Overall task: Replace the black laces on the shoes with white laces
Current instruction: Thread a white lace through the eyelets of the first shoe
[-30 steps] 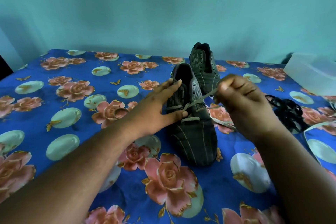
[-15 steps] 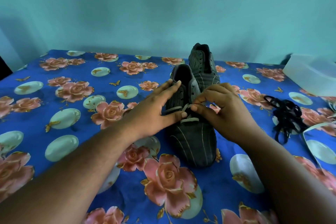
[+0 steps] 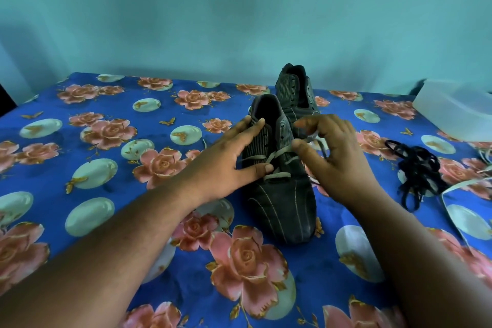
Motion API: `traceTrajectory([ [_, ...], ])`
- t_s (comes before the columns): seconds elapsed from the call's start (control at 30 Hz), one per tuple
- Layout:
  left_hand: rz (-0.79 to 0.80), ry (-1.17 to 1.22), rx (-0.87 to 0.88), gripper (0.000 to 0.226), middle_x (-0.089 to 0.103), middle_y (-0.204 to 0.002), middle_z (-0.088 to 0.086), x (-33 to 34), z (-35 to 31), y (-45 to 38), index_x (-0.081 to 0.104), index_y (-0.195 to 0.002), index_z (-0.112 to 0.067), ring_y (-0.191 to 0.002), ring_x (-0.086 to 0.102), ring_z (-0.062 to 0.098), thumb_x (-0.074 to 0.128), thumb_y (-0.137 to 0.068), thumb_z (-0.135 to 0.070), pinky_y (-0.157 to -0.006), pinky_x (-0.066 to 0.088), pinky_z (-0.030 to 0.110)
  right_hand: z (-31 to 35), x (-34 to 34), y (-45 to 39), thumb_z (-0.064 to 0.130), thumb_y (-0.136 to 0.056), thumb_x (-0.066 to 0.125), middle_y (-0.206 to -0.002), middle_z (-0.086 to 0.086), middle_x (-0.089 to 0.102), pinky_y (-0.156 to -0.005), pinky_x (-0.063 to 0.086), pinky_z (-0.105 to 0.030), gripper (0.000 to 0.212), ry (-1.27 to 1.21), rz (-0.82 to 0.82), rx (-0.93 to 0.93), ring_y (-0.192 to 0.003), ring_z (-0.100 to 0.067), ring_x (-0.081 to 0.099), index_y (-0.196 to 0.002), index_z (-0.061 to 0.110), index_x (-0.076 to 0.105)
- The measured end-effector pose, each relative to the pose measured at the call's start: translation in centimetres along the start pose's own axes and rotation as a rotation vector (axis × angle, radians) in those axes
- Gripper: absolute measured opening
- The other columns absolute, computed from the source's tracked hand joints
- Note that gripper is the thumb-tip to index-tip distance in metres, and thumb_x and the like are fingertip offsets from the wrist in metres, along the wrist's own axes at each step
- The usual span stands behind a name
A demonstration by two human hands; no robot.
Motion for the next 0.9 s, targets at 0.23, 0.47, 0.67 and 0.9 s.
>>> traceTrajectory([
  [0.23,0.005,0.003,-0.006,0.093,0.002,-0.170,-0.017,0.0,0.1,-0.1,0.013,-0.157,-0.050,-0.155,-0.002,0.004,0.057,-0.077,-0.069,-0.125,0.012,0.034,0.8,0.7,-0.2,0.047,-0.092,0.062,-0.093,0.012,0.060,-0.088,0.038,-0.027,0.017,-0.066,0.074,-0.117,-0.099,-0.014,0.055,-0.085,0.033,0.066],
  [0.47,0.012,-0.011,-0.003,0.093,0.002,-0.169,-0.018,0.0,0.1,-0.1,0.013,-0.157,-0.050,-0.151,0.000,-0.004,0.056,-0.078,-0.069,-0.119,0.012,0.025,0.0,-0.9,-0.2,0.024,-0.089,0.057,-0.083,-0.004,0.058,-0.076,0.042,-0.027,0.014,-0.336,-0.109,0.130,-0.082,-0.024,0.050,-0.085,0.011,0.057],
  [0.67,0.005,-0.031,0.001,0.095,0.003,-0.170,-0.017,0.0,0.0,0.0,0.013,-0.157,-0.050,-0.151,0.001,-0.003,0.052,-0.074,-0.074,-0.124,0.017,0.033,1.4,0.8,0.3,0.065,-0.092,0.056,-0.107,0.016,0.059,-0.093,0.032,-0.039,0.032,0.164,0.020,-0.171,-0.112,-0.016,0.047,-0.100,0.036,0.068],
  [0.9,0.006,-0.026,-0.003,0.091,0.003,-0.168,-0.022,-0.1,0.2,0.0,0.013,-0.154,-0.057,-0.145,0.002,-0.009,0.054,-0.075,-0.074,-0.126,0.016,0.039,1.8,-1.2,0.1,0.033,-0.095,0.060,-0.087,0.018,0.061,-0.082,0.040,-0.020,0.016,-0.261,-0.171,-0.134,-0.092,-0.013,0.055,-0.085,0.022,0.064],
])
Point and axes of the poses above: each hand's wrist, its own y-axis away from the middle knuckle, its own x-axis out of the palm, z = x × y, the point moved 4 cm from there along -y, towards the middle knuckle
